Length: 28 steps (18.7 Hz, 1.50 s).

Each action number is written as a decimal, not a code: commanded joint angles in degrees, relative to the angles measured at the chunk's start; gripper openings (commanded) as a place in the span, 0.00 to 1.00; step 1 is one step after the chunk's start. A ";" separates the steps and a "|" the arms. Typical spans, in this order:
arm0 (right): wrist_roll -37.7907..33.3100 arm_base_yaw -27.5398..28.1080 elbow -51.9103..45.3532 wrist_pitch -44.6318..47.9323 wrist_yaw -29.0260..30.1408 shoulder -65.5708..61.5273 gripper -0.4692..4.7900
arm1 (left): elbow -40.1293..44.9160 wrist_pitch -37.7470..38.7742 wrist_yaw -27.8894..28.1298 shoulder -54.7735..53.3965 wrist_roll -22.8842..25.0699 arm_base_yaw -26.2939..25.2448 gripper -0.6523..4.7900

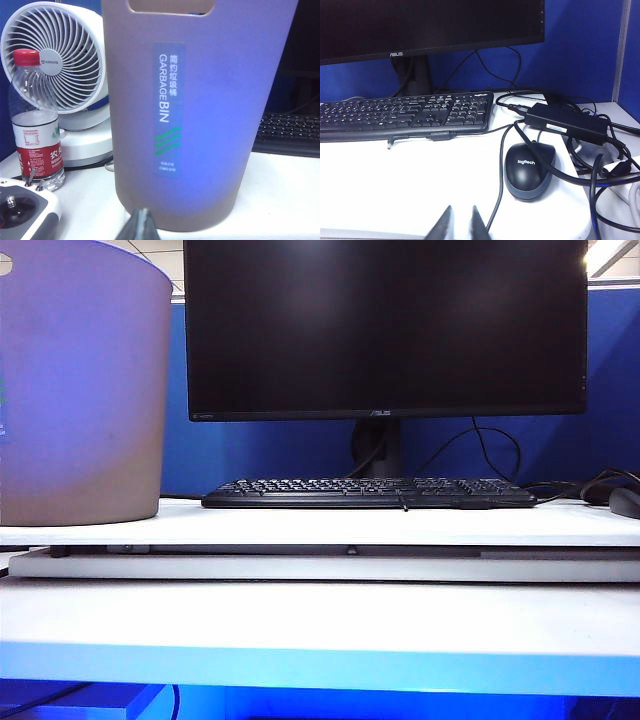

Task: Pick up all paper balls from the table and place them in the pink trash can.

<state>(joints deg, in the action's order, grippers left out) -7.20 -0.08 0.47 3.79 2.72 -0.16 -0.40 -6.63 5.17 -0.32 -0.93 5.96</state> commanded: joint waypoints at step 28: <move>1.25 0.00 -0.24 -1.88 -0.22 0.09 0.08 | 0.00 -0.68 -0.02 0.13 0.07 -0.02 0.11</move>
